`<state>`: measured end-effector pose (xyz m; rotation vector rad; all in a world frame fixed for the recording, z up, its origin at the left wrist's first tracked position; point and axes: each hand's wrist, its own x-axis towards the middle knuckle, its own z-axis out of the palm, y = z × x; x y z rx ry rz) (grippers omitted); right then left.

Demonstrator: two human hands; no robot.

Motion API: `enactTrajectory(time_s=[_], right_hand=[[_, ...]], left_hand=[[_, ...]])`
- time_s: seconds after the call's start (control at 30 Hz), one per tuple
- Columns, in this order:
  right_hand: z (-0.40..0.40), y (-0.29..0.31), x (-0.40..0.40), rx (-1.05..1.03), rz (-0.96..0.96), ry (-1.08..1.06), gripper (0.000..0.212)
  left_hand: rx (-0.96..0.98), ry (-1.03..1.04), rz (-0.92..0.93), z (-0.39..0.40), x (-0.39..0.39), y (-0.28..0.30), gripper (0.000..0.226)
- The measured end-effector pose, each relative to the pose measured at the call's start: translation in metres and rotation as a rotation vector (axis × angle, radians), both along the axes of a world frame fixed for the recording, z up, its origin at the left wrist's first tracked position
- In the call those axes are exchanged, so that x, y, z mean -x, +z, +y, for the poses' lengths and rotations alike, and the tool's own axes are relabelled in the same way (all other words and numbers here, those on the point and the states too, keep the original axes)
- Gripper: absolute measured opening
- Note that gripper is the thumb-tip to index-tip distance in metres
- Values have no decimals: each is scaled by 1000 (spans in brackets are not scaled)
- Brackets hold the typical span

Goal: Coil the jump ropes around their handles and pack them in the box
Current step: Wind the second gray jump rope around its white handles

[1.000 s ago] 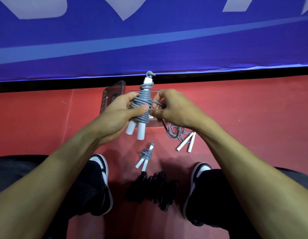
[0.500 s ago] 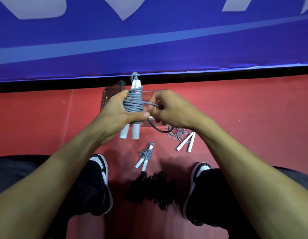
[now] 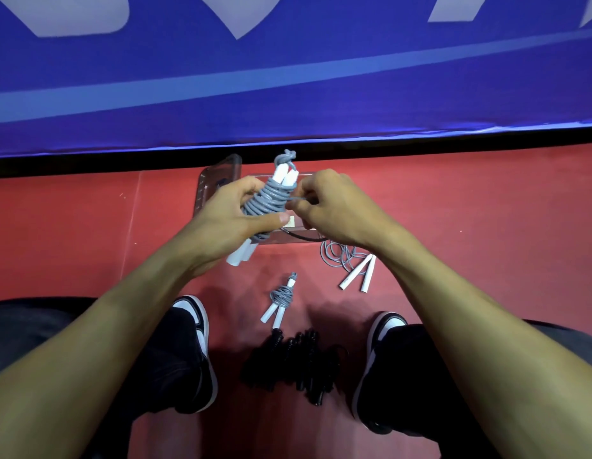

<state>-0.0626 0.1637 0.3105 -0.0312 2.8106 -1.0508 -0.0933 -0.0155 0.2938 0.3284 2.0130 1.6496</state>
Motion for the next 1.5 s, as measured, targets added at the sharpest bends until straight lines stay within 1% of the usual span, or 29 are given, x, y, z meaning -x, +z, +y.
enactTrajectory(time_s=[0.07, 0.13, 0.23, 0.37, 0.47, 0.53, 0.63, 0.67, 0.73, 0.87, 0.97, 1.13, 1.23, 1.3, 1.37, 1.43, 1.5], right_hand=[[-2, 0, 1, 23, 10, 14, 20], [-3, 1, 1, 41, 22, 24, 20], [-4, 0, 1, 37, 19, 32, 18], [-4, 0, -1, 37, 17, 36, 15], [-5, 2, -2, 55, 23, 33, 14], [-5, 1, -1, 62, 36, 32, 13], [-2, -1, -1, 18, 71, 37, 13], [0, -1, -1, 9, 75, 37, 13], [1, -2, -2, 4, 71, 34, 14], [4, -4, 0, 11, 22, -7, 18], [9, -6, 2, 47, -22, -43, 19], [13, -13, -3, 76, -62, 11, 19], [18, -33, -5, 79, -137, -1, 20], [22, -54, -6, 136, -206, -53, 21], [20, -75, -8, 276, -287, -143, 22], [13, -97, -11, 406, -337, -242, 28], [4, -115, -15, 469, -367, -325, 26]], left_hand=[[-7, 37, 3, 1, -1, 1, 37], [-14, 48, -24, 2, -2, 2, 36], [-4, 61, -39, 3, -3, 3, 25], [16, 59, 27, 3, -2, 3, 16], [40, 80, 65, 3, -2, 0, 23], [16, 63, 26, 4, -1, 0, 32], [-40, 7, -77, 5, 0, -2, 36], [-31, -28, -79, 5, 0, -4, 35], [27, -90, -32, 5, -1, -4, 26], [122, -85, 80, 7, -2, -6, 32], [110, -36, 120, 11, -5, -4, 32], [73, 3, 62, 15, -10, -10, 40], [132, -29, 31, 16, -12, -24, 34], [205, -76, 18, 16, -11, -38, 33], [247, -102, -14, 18, -8, -55, 34], [270, -97, -49, 23, -6, -74, 31], [295, -80, -73, 30, -7, -91, 29]])
